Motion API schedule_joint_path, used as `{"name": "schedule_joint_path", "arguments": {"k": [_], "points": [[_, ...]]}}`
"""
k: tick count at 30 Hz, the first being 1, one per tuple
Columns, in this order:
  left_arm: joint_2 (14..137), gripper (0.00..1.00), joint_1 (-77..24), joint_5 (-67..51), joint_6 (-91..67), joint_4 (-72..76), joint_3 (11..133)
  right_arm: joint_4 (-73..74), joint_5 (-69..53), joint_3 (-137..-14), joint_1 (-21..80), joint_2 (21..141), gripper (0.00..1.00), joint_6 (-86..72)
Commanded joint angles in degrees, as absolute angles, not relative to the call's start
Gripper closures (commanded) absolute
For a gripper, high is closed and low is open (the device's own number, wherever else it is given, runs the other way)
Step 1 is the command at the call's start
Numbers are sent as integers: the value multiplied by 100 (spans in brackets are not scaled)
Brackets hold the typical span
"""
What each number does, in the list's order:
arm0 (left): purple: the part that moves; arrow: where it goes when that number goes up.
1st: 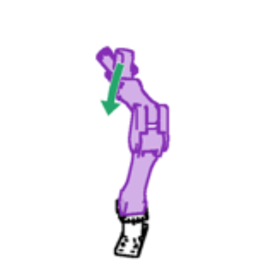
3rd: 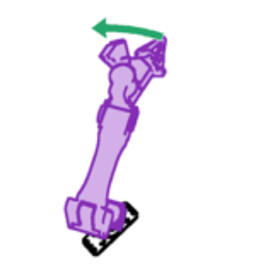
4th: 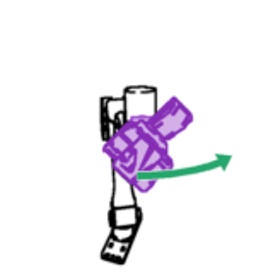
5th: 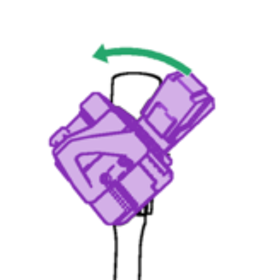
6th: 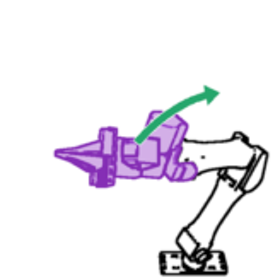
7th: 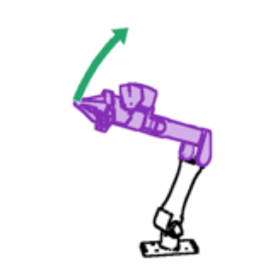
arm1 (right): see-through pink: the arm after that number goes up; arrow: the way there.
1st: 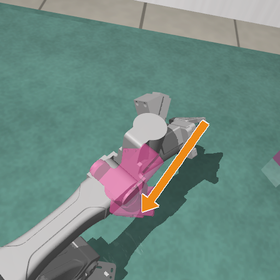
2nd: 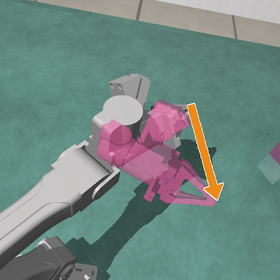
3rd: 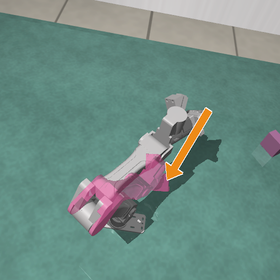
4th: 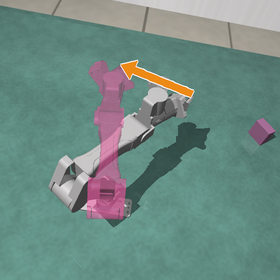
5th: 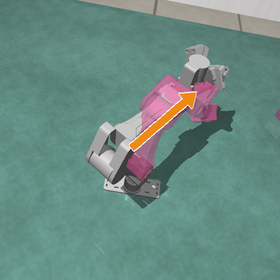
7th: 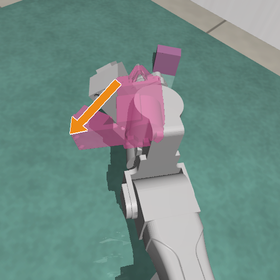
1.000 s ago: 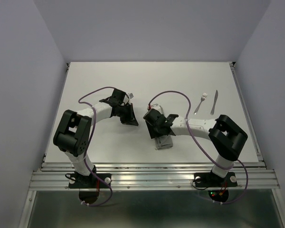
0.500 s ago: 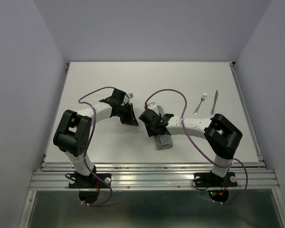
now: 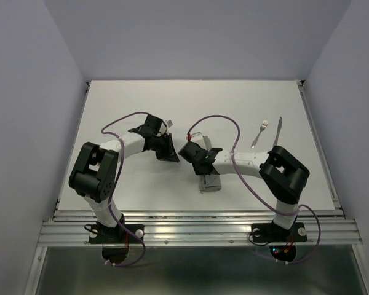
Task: Fold the napkin into a case and place the utensils inside
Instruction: Pick up the smaller rectangle-folded napkin from the center of the board, then turn over the smaller rectangle-folded napkin at the center of the board.
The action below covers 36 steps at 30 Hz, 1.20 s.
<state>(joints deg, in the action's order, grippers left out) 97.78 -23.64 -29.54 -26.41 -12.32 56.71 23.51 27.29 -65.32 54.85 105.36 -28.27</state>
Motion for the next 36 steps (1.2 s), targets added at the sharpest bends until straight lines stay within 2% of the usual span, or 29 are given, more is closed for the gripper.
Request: {"name": "schedule_joint_path", "arguments": {"k": [1,9,18,27,36], "points": [[9537,100,-2189,-3006,-2610,-1125,5572,2127,2698,-6583,5520,10714,99,-2831],[9036,100,-1311,-2839,-2549,-1388,5853,1486,2014,-6952,5458,10767,99,-2443],[8420,100,-72,-2646,-2531,-1819,6679,660,309,-7567,5247,11003,99,-2557],[8104,100,492,-2584,-2347,-2127,6899,-254,-1597,-7691,5247,11065,99,-3067],[7981,99,712,-2680,-2267,-2215,6970,-984,-2899,-7647,5194,11267,99,-3454]]}}
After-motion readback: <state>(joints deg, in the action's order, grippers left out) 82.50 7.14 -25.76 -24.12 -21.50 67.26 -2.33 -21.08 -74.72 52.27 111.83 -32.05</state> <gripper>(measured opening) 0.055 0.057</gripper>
